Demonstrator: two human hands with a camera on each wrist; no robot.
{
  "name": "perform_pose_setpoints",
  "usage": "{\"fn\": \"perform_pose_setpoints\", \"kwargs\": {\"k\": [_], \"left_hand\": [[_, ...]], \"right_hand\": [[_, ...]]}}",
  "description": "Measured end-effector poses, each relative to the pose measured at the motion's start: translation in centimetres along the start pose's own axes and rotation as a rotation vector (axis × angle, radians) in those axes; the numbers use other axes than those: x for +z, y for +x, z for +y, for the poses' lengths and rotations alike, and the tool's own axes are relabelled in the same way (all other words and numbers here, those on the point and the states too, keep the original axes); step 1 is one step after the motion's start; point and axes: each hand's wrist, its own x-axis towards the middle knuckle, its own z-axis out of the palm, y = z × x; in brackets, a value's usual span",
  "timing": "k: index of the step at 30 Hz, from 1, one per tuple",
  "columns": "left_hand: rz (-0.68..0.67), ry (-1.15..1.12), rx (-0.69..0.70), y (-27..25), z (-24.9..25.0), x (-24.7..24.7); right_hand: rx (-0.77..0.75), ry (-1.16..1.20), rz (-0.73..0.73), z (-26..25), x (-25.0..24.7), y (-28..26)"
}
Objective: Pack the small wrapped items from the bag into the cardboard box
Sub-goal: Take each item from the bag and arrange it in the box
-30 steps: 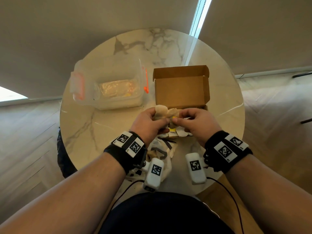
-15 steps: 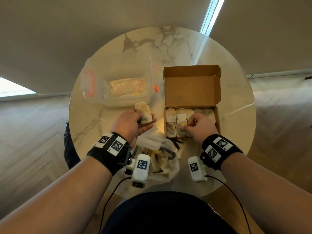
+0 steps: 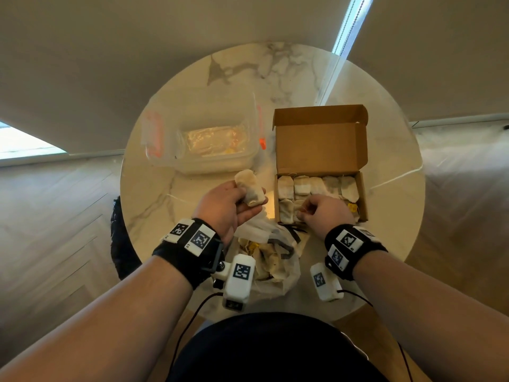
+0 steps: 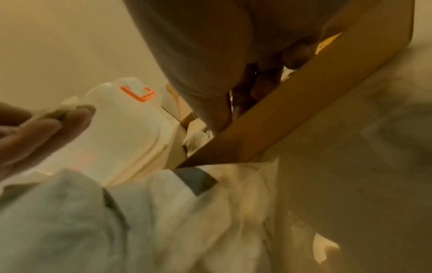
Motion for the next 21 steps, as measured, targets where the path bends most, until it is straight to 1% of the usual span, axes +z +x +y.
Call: {"fn": "perform_pose_setpoints", "kwargs": {"k": [2,4,6,8,9,11,14,17,19,21], "left_hand": [[-0.018,0.046,0.008,-0.1,-0.1,0.4],[-0.049,0.083,0.018,-0.3,-0.2,1.0],[-0.086,0.107,0.032,-0.6,-0.4,1.7],[-0.121,0.145,0.053,-0.8,-0.6,2.4],[-0.136,0.169,0.061,-0.9,-0.8,2.7],[-0.159,0.223,0.073,-1.0,-1.0,3.4],[-0.159,0.264,0.074,-1.0,-1.3,4.3],[-0.115,0.232,0.071,-0.7,-1.3,4.5],[-0.072,0.213,0.076,-0.6,-1.2,4.3],[-0.032,0.191,0.079,-0.5,-1.0,4.0]], "right_hand": [[-0.038,-0.065,-0.002,-0.2,-0.4,-0.1],[-0.079,-0.013,0.023,-0.6,-1.3,-0.6],[-0.131,0.236,0.041,-1.2,-2.7,-1.5],[-0.186,0.528,0.007,-1.9,-4.2,-2.8],[-0.210,0.631,-0.022,-2.2,-4.8,-3.3],[-0.235,0.747,-0.074,-2.5,-5.6,-4.0],[-0.171,0.898,-0.093,-2.1,-6.1,-4.1],[-0.040,1.225,-0.115,-1.0,-6.8,-4.2],[-0.001,1.314,-0.052,0.4,-7.1,-4.0],[0.017,1.292,0.050,2.0,-7.5,-3.7]]}}
